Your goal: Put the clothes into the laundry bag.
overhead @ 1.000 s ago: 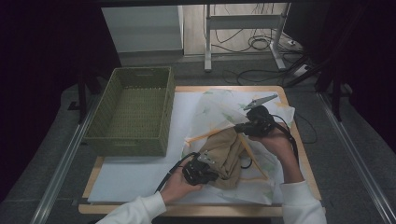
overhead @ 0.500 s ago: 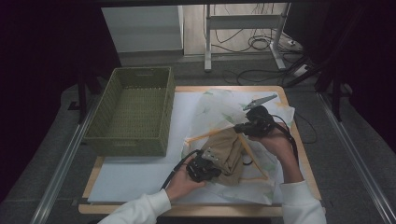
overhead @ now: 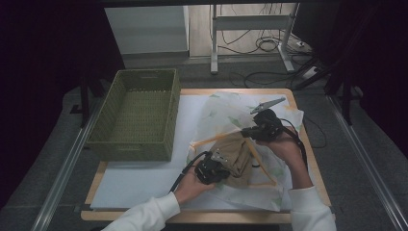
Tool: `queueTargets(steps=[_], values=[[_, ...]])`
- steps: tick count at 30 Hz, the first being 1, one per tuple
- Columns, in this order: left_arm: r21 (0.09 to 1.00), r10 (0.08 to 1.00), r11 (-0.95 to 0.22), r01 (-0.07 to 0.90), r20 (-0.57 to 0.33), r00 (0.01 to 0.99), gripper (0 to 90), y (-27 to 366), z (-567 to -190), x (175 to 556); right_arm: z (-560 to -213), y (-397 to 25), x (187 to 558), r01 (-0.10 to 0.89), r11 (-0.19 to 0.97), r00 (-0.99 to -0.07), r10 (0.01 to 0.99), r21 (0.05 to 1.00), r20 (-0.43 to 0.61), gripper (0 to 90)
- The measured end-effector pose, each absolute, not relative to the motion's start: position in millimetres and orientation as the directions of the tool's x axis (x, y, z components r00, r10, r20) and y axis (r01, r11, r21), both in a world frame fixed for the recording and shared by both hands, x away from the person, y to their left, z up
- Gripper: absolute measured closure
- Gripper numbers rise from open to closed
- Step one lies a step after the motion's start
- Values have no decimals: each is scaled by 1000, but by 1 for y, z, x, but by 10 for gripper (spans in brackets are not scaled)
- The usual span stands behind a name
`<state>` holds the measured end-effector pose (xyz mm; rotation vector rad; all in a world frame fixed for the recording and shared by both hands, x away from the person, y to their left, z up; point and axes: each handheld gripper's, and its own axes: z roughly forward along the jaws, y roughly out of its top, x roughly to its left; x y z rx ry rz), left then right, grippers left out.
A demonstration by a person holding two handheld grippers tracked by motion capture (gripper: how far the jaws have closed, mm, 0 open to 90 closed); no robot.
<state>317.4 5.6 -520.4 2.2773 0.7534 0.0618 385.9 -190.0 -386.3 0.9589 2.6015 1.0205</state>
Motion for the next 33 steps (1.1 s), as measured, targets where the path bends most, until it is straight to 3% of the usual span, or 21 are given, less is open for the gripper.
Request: queueTargets(steps=[33], values=[[684, 576, -539, 491, -126, 807, 898, -11, -525, 335, -387, -189, 387, 506, 553, -773, 632, 662, 63, 875]])
